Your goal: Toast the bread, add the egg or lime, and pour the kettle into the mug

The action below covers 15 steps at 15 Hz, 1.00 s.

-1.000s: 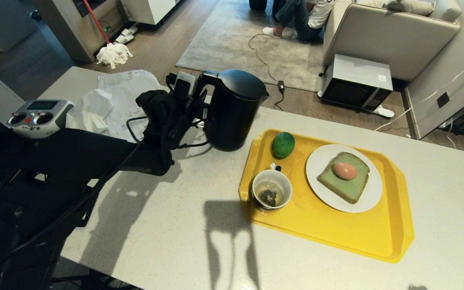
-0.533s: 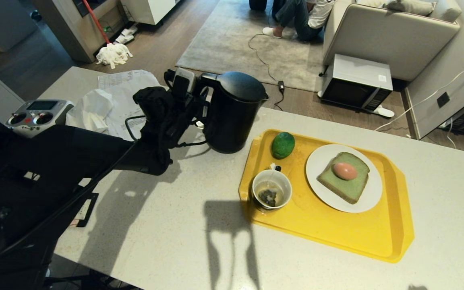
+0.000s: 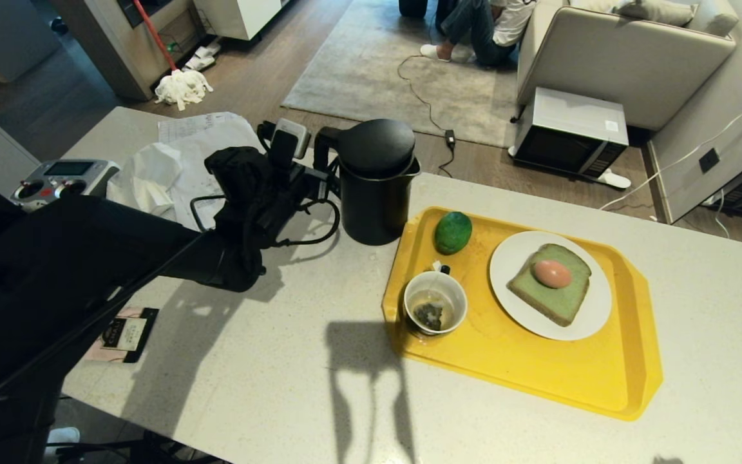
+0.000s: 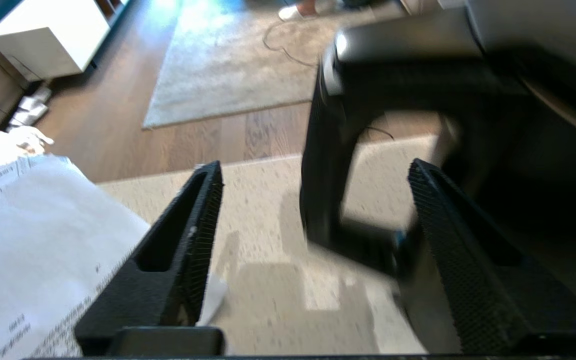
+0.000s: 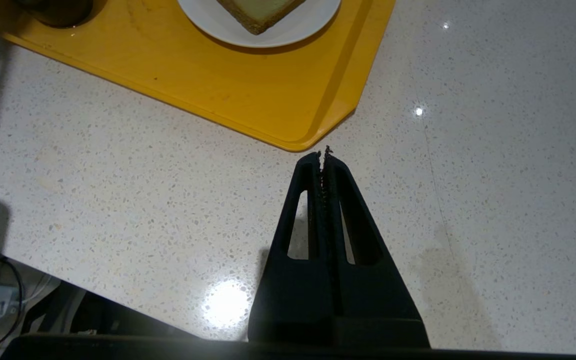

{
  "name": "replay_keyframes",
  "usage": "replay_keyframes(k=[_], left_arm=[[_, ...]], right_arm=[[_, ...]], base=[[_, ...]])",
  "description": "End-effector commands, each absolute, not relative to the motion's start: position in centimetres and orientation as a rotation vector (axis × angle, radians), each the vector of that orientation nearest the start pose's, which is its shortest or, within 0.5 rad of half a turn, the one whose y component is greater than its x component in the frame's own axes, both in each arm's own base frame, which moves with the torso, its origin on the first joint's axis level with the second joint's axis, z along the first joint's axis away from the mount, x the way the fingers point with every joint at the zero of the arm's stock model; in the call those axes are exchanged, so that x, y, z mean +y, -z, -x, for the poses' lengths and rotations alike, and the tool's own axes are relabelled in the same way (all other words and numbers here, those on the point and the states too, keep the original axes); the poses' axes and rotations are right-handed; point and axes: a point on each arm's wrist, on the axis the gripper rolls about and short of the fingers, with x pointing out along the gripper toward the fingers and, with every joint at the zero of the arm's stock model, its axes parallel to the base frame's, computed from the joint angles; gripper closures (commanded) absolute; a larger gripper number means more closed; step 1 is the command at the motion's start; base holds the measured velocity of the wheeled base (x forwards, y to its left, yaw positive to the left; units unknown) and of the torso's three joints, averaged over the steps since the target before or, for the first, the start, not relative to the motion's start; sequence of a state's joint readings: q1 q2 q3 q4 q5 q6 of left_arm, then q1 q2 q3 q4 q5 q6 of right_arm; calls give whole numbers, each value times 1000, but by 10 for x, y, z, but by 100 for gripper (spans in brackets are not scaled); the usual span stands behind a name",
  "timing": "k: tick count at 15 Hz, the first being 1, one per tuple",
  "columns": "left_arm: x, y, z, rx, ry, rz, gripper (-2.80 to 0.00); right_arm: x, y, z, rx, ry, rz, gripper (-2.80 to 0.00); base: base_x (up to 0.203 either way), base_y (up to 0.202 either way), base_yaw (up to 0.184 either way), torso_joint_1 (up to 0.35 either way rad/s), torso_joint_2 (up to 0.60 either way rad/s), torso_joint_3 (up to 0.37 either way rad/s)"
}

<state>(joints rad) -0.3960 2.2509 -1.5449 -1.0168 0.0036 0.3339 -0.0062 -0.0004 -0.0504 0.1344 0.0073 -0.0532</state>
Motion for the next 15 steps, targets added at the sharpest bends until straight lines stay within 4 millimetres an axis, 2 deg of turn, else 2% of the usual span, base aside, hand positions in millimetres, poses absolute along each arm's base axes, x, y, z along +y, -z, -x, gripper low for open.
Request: replay_keyframes(k=[1, 5, 6, 11, 15], left_arm=[[-175, -215, -418, -354, 338, -273, -280], [-163, -221, -388, -313, 344, -313, -280], [-159, -224, -380, -310, 344, -316, 0], [-146, -242, -337, -304, 354, -322, 0], [-149, -277, -302, -237, 379, -322, 0]], right_arm=[[0, -76, 27, 84, -2, 53, 0], [0, -76, 27, 84, -4, 53, 0], [0, -76, 27, 84, -4, 53, 0], [0, -76, 27, 84, -4, 53, 0], [0, -76, 27, 84, -4, 53, 0]], base=[[0, 0, 0, 0, 0, 0], [0, 0, 0, 0, 0, 0], [0, 0, 0, 0, 0, 0], [0, 0, 0, 0, 0, 0], [0, 0, 0, 0, 0, 0]])
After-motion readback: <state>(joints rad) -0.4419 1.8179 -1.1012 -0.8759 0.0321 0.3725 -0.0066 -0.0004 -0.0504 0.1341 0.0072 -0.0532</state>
